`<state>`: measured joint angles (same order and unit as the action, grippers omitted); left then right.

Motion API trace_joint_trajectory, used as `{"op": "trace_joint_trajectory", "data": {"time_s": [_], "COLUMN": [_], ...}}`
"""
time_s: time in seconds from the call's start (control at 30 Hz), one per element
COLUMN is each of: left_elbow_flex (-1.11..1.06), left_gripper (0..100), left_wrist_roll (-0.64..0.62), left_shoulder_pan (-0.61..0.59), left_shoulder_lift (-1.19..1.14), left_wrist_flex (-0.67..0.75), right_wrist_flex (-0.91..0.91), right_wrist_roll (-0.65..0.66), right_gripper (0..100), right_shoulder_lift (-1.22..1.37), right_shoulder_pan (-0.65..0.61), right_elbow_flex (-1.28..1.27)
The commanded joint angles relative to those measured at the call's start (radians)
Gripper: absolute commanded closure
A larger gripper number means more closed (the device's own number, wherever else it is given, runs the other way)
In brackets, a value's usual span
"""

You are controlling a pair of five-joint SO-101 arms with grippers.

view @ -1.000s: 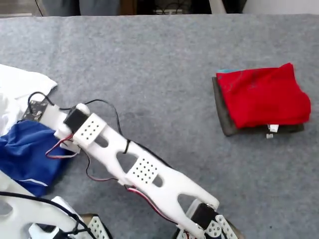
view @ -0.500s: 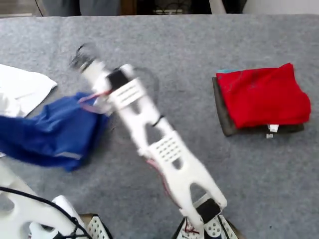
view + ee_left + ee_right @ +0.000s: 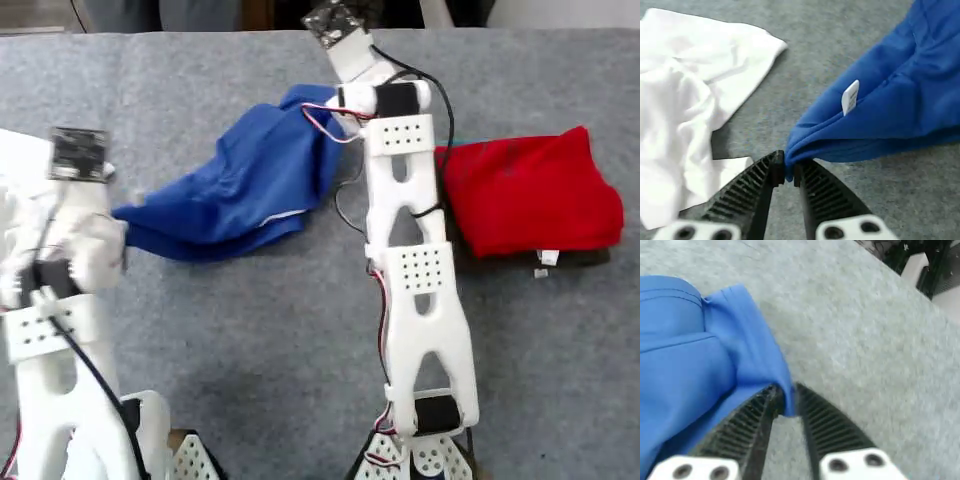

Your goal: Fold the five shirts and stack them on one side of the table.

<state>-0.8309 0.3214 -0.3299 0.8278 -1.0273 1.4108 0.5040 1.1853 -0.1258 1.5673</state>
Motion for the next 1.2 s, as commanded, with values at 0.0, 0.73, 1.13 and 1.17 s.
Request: {"op": "trace_joint_trajectory", "data": {"time_s": [0.0,0.73,1.13,1.17], "left_elbow_flex": [-0.054,-0.084,-0.128,-0.131], "left_gripper": [97,97,97,97], "left_wrist_roll": [-0.017,-0.012,-0.011,-0.011], "left_shoulder_pan": [0.044,-0.311,-0.453,-0.47], "left_shoulder_lift": [0.011,0.011,0.012,0.012], "left_wrist_flex": [0.055,0.008,-0.069,-0.069], "right_wrist_flex": [0.038,0.358,0.356,0.354], "right_wrist_roll": [-0.121,-0.327,-0.393,-0.393], "right_gripper": [74.5,77.4,79.1,84.1], "right_shoulder_lift": [-0.019,-0.122,-0.171,-0.171], "right_shoulder_pan": [0.037,-0.17,-0.351,-0.376], "right_elbow_flex": [0.079,0.091,-0.064,-0.082]}}
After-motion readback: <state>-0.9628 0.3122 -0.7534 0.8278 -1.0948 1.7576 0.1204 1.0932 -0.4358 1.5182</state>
